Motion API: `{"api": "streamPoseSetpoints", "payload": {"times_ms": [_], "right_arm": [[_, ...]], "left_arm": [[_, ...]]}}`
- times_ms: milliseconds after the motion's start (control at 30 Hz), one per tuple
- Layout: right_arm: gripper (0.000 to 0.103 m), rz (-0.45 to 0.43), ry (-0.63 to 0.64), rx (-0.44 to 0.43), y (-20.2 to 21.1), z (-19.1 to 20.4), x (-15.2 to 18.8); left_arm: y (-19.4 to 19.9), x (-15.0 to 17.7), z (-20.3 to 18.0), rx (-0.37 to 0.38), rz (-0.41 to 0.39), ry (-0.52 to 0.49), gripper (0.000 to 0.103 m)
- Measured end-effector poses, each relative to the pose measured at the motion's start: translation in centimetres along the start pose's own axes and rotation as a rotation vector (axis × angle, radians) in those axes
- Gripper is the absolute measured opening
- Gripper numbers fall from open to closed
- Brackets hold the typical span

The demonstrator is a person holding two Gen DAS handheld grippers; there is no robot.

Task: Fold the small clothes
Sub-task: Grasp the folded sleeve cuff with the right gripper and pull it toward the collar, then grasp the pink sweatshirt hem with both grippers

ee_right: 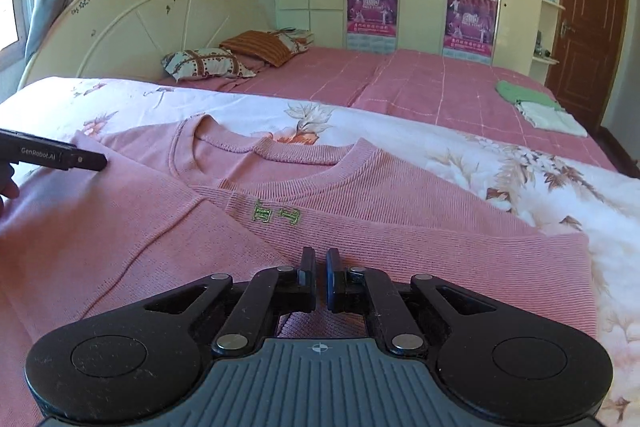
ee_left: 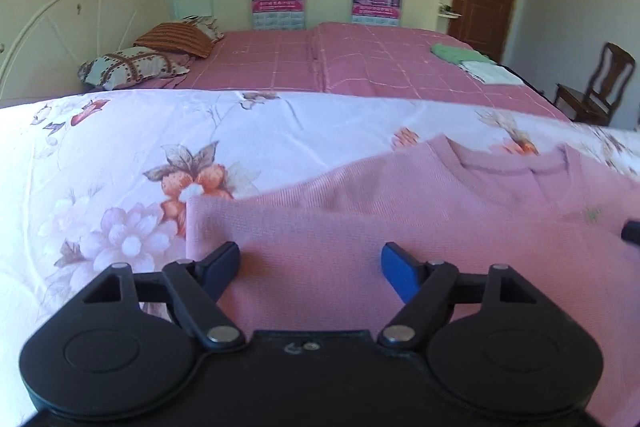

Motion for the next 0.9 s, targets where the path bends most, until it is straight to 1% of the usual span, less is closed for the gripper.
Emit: {"api": "streamPoseSetpoints", "payload": {"times_ms": [67, 133, 167, 233, 267, 300, 333, 400, 467, 533, 567, 633, 700, 900], "right_arm": [[0.004, -0.023, -0.002, -0.035, 1.6, 0.1, 0.4], [0.004, -0.026, 0.024, -0.024, 3.3, 0.3, 1.5], [0.004, -0.027, 0.028, -0.02, 4.2, 0.2, 2.1], [0.004, -0.023, -0.011, -0.034, 6.2, -0.1, 3.5], [0.004, 0.0, -0.023, -0.038, 6.6, -0.2, 4.3], [0.004, 0.022, -0.015, -0.018, 6.5, -0.2, 5.1], [0.004, 0.012, -0.009, -0.004, 6.5, -0.1, 5.5], [0.005, 0.02, -0.025, 0.017, 6.5, 0.3, 5.3], [0.005, 0.03, -0.069, 0.035, 7.0, 0.5, 4.6], [0.005, 0.01, -0.117, 0.03, 8.7, 0.7, 4.3], [0.005, 0.004, -0.127, 0.036, 9.5, 0.9, 4.3], [0.005, 0.009, -0.137, 0.043, 11.6, 1.3, 5.0], [0.005, 0.013, -0.157, 0.054, 13.9, 1.7, 6.0], [0.005, 0.018, -0.241, 0.088, 20.7, 2.5, 9.3]], "left_arm": [[2.3, 2.1, -0.2, -0.01, -0.024, -0.029, 0.077], [5.0, 4.7, -0.6, -0.018, -0.034, -0.055, 0.077], [6.2, 6.1, -0.7, -0.015, -0.036, -0.059, 0.077], [8.0, 8.2, -0.5, -0.02, -0.062, -0.044, 0.077], [8.4, 8.7, -0.3, -0.024, -0.071, -0.023, 0.077], [8.7, 8.8, -0.1, -0.03, -0.071, -0.005, 0.078], [8.8, 8.7, -0.1, -0.039, -0.065, -0.002, 0.078], [9.1, 8.6, -0.1, -0.053, -0.047, 0.018, 0.077], [9.5, 8.8, 0.1, -0.06, -0.035, 0.032, 0.077], [10.2, 9.2, 0.3, -0.072, -0.014, 0.043, 0.078], [10.9, 9.6, 0.4, -0.07, -0.014, 0.052, 0.078], [12.1, 10.5, 0.5, -0.073, 0.004, 0.039, 0.078], [13.5, 11.7, 0.5, -0.092, 0.02, 0.014, 0.077], [18.8, 14.7, 0.2, -0.07, 0.016, -0.016, 0.076]]}}
Point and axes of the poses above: each gripper's, at about its wrist camera, not at the fingertips, and y roughly against the way its jaws point, z to its left, x to its underside, the point moved 3 cm from there along -y, roughly the way its jaws point
